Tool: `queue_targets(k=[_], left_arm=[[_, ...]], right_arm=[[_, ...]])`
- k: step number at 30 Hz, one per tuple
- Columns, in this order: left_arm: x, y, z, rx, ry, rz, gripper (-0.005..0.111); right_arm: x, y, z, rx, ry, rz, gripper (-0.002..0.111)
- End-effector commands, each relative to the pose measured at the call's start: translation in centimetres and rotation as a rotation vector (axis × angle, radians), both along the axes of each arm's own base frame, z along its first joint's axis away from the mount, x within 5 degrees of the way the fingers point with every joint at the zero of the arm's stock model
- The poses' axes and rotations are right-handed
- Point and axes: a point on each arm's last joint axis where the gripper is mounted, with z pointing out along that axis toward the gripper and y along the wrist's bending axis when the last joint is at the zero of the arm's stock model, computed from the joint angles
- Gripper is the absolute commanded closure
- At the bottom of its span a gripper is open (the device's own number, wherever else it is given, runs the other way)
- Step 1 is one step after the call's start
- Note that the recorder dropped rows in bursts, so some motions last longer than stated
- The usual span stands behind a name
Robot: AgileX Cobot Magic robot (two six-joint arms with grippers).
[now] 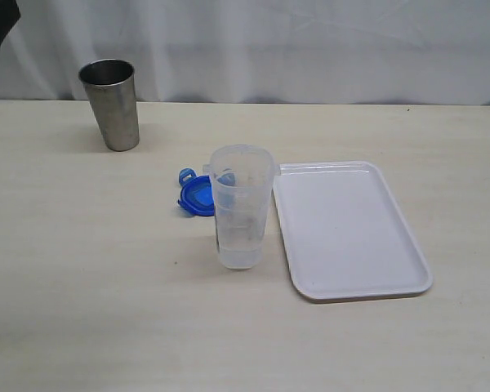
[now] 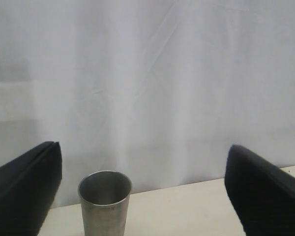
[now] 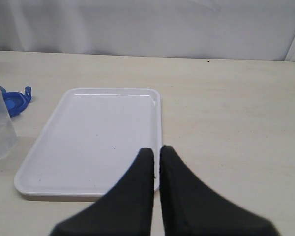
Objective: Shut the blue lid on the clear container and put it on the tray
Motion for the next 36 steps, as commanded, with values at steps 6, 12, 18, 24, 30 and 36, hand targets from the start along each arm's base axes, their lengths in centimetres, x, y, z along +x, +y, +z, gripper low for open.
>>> queue_targets(k=[6,12,18,24,30,36], left_arm=[[-0.4,-0.2,-0.4,-0.028,-0.020,-0.027,0.023],[-0.6,-0.3,-0.7,-0.036,-0.026,-0.043,0.023],[-0.9,-0.4,-1.3,-0.039,-0.014,-0.048,0.023],[-1.6,-0.1,-3.3,-0.025,0.024,-0.020,0.023],[-1.6,0.0,-3.3,-0.033,0.021,-0.011,0.023],[-1.6,0.0,-3.3,-0.032,0.022,-0.010,0.023]], right_arm=[[0.0,0.0,0.0,0.000,-0.011,0.003,0.104],[0.0,0.0,0.0,0.000,-0.011,0.003,0.104],[0.0,0.0,0.0,0.000,-0.011,0.003,0.104],[0.0,0.0,0.0,0.000,-0.011,0.003,0.104],[0.0,0.0,0.0,0.000,-0.011,0.003,0.104],[0.0,0.0,0.0,0.000,-0.011,0.003,0.104]])
